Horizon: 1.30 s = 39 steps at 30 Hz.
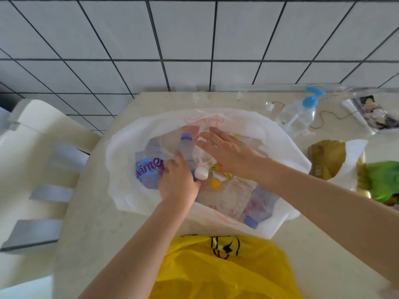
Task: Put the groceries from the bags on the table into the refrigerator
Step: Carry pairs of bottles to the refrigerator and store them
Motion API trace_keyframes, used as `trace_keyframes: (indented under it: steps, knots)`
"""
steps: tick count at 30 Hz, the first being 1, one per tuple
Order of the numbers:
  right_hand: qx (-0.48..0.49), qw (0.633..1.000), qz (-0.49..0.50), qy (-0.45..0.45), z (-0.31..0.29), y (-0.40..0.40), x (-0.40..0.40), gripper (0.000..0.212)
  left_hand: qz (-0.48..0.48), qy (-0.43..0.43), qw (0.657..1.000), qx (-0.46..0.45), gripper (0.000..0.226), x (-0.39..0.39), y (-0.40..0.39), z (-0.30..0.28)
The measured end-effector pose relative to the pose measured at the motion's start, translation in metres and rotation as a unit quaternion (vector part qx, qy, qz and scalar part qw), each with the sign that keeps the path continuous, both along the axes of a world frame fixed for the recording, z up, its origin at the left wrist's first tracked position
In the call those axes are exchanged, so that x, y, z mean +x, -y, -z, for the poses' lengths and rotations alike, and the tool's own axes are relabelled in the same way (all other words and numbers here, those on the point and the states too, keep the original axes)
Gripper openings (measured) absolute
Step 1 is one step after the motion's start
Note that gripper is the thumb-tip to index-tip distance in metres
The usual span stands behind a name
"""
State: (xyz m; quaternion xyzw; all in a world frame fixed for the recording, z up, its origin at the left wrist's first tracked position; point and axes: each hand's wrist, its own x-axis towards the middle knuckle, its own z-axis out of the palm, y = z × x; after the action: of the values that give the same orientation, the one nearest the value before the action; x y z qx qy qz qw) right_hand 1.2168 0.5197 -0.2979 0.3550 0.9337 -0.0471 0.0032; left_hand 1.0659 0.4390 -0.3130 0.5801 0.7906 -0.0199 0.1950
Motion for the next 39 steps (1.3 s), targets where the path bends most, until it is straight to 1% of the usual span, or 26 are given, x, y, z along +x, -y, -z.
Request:
trace_keyframes:
  steps: [3,5,7,9,11,13,14,16,18,19,20,21,22,23,25,27,28,30,31,32,34,36,37,38,39]
  knots:
    - [-0.034,0.995,-0.045,0.077,-0.004,-0.018,-0.001,0.083,-0.007,0.000,1.000,-0.003,0.106,0.002,-0.004,0.007]
    - [-0.048,0.988,-0.047,0.136,-0.009,-0.022,-0.007,0.087,-0.013,0.001,1.000,-0.003,0.108,0.002,-0.006,0.011]
    - [-0.022,0.982,-0.035,0.184,-0.007,-0.016,-0.017,0.082,-0.018,0.006,1.000,0.002,0.110,0.001,-0.006,0.016]
    - [-0.001,0.979,-0.027,0.203,-0.001,-0.007,-0.026,0.067,-0.028,0.022,0.999,0.014,0.113,0.000,-0.004,0.021]
    - [0.019,0.979,-0.015,0.202,0.006,-0.003,-0.029,0.062,-0.040,0.035,0.998,0.019,0.115,-0.001,-0.004,0.024]
    - [0.057,0.981,-0.026,0.183,0.007,-0.003,-0.029,0.060,-0.052,0.045,0.998,0.009,0.117,0.000,-0.004,0.023]
    - [0.079,0.981,-0.034,0.175,0.008,-0.002,-0.028,0.054,-0.061,0.055,0.997,0.003,0.118,0.000,-0.005,0.021]
    - [0.105,0.982,-0.055,0.148,0.012,-0.002,-0.025,0.042,-0.075,0.082,0.994,-0.005,0.118,-0.001,-0.007,0.018]
    - [0.119,0.984,-0.077,0.111,0.010,0.000,-0.021,0.040,-0.075,0.093,0.993,-0.016,0.117,-0.004,-0.009,0.012]
    - [0.115,0.985,-0.088,0.091,0.009,-0.001,-0.016,0.045,-0.072,0.094,0.993,-0.017,0.118,-0.005,-0.010,0.009]
    - [0.093,0.988,-0.099,0.074,0.004,-0.001,-0.011,0.061,-0.068,0.092,0.993,-0.015,0.119,-0.006,-0.011,0.006]
    - [0.067,0.991,-0.111,0.038,0.004,-0.002,-0.004,0.077,-0.063,0.092,0.994,-0.009,0.122,-0.007,-0.011,0.002]
    - [0.027,0.994,-0.110,-0.006,0.001,-0.001,0.003,0.087,-0.060,0.096,0.994,-0.002,0.124,-0.007,-0.010,-0.001]
    - [-0.010,0.993,-0.104,-0.057,-0.003,0.002,0.009,0.089,-0.061,0.107,0.992,0.004,0.126,-0.007,-0.010,-0.004]
    - [-0.069,0.981,-0.063,-0.172,-0.020,0.012,0.017,0.081,-0.072,0.138,0.988,0.014,0.125,-0.006,-0.007,-0.013]
    - [-0.144,0.945,0.024,-0.292,-0.044,0.023,0.023,0.071,-0.081,0.165,0.982,0.040,0.121,-0.008,-0.003,-0.025]
    - [-0.193,0.920,0.073,-0.333,-0.056,0.028,0.025,0.068,-0.086,0.175,0.979,0.054,0.119,-0.010,0.000,-0.031]
    - [-0.261,0.870,0.172,-0.380,-0.072,0.035,0.028,0.061,-0.102,0.203,0.971,0.077,0.114,-0.015,0.005,-0.044]
    - [-0.266,0.855,0.213,-0.391,-0.077,0.038,0.028,0.056,-0.110,0.223,0.965,0.087,0.112,-0.017,0.009,-0.050]
    - [-0.259,0.848,0.244,-0.393,-0.080,0.041,0.027,0.052,-0.115,0.240,0.959,0.096,0.108,-0.019,0.014,-0.057]
    - [-0.241,0.840,0.281,-0.397,-0.084,0.048,0.026,0.057,-0.131,0.276,0.945,0.118,0.101,-0.023,0.026,-0.067]
    - [-0.244,0.828,0.287,-0.416,-0.088,0.059,0.025,0.065,-0.160,0.315,0.926,0.134,0.095,-0.029,0.039,-0.071]
    - [-0.264,0.811,0.280,-0.440,-0.090,0.064,0.026,0.064,-0.174,0.338,0.915,0.134,0.096,-0.031,0.046,-0.073]
    - [-0.295,0.784,0.273,-0.473,-0.091,0.071,0.027,0.060,-0.189,0.366,0.902,0.127,0.098,-0.034,0.053,-0.075]
    - [-0.332,0.748,0.269,-0.508,-0.093,0.079,0.029,0.052,-0.211,0.399,0.885,0.117,0.098,-0.036,0.061,-0.077]
